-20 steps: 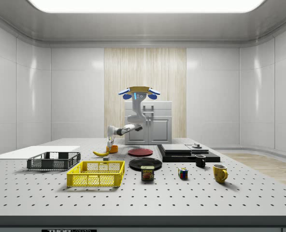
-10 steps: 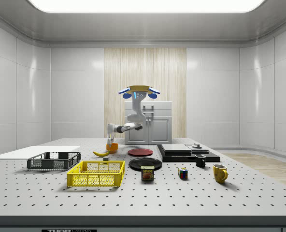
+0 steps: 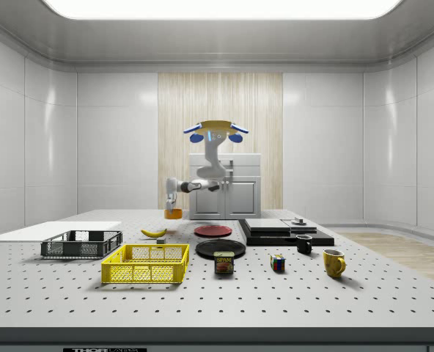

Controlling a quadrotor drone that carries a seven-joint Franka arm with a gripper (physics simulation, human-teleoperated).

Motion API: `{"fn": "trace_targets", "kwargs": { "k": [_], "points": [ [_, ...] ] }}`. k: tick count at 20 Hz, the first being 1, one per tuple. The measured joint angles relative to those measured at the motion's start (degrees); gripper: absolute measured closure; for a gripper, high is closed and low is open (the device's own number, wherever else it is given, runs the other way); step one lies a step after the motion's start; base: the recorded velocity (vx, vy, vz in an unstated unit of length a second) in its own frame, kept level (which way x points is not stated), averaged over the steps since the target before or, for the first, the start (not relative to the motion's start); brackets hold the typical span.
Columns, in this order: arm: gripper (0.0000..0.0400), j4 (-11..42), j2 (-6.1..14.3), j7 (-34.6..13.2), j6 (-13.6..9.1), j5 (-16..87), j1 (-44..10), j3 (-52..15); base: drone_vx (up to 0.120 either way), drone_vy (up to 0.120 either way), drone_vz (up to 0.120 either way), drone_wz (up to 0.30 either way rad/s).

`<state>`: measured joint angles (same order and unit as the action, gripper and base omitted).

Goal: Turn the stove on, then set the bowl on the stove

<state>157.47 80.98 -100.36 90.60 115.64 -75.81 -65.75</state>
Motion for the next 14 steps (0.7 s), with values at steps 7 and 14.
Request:
{"fn": "trace_targets", "kwargs": {
  "k": [7, 14],
  "points": [
    [0.03, 0.1, 0.1, 0.0, -0.1, -0.3, 0.0, -0.3, -0.12, 0.12, 0.12, 0.0],
    [0.03, 0.1, 0.2, -0.1, 0.0, -0.4, 0.0, -0.4, -0.103, 0.086, 0.086, 0.0]
  ]
}}
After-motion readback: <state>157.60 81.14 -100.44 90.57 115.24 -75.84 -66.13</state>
